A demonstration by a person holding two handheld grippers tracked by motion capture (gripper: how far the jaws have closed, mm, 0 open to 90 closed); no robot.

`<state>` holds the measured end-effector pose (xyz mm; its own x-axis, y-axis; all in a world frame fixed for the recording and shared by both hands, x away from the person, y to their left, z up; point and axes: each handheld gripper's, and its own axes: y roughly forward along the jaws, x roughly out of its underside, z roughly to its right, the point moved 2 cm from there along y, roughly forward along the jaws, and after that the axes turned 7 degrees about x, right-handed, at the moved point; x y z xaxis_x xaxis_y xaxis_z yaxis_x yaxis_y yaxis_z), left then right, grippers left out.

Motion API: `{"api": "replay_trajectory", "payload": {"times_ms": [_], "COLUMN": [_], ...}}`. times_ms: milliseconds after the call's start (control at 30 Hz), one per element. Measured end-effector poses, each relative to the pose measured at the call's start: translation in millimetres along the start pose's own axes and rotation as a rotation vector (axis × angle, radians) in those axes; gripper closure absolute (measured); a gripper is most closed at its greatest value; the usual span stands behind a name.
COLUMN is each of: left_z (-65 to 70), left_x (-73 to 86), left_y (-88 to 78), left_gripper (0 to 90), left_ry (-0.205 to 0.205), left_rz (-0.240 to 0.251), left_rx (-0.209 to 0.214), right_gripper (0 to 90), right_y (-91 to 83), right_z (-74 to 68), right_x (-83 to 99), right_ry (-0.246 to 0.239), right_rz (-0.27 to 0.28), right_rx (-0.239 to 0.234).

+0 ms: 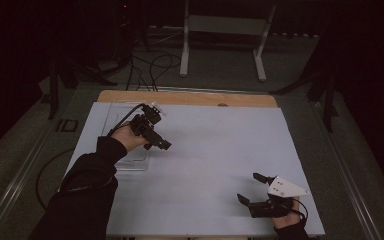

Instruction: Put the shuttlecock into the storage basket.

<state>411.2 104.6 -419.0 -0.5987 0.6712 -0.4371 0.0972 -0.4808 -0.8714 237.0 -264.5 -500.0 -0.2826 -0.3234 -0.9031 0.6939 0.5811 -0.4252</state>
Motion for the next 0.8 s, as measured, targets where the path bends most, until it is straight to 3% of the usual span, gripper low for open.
{"api": "replay_trajectory", "payload": {"times_ms": [367, 467, 667, 800], "left_z": [23.4, 28.8, 41.3, 46.4], "left_x": [-1.5, -1.2, 0.2, 3.6], "left_y": [17.1, 21.9, 30.5, 39.0], "left_gripper": [0.3, 0.3, 0.3, 0.3], "left_ry": [0.085, 0.098, 0.128, 0.146], "left_rz": [0.002, -0.004, 0.041, 0.023], "left_rx": [0.040, 0.061, 0.116, 0.119], "right_gripper": [10.4, 10.4, 10.4, 10.4], "right_y": [-0.6, -0.7, -1.0, -1.0], "right_z": [0.3, 0.4, 0.6, 0.7], "right_x": [-0.2, -0.1, -0.2, -0.2], "right_ry": [0.002, 0.001, 0.000, 0.003], "right_rz": [0.003, 0.002, 0.004, 0.002], "right_rx": [0.002, 0.003, 0.003, 0.002]}}
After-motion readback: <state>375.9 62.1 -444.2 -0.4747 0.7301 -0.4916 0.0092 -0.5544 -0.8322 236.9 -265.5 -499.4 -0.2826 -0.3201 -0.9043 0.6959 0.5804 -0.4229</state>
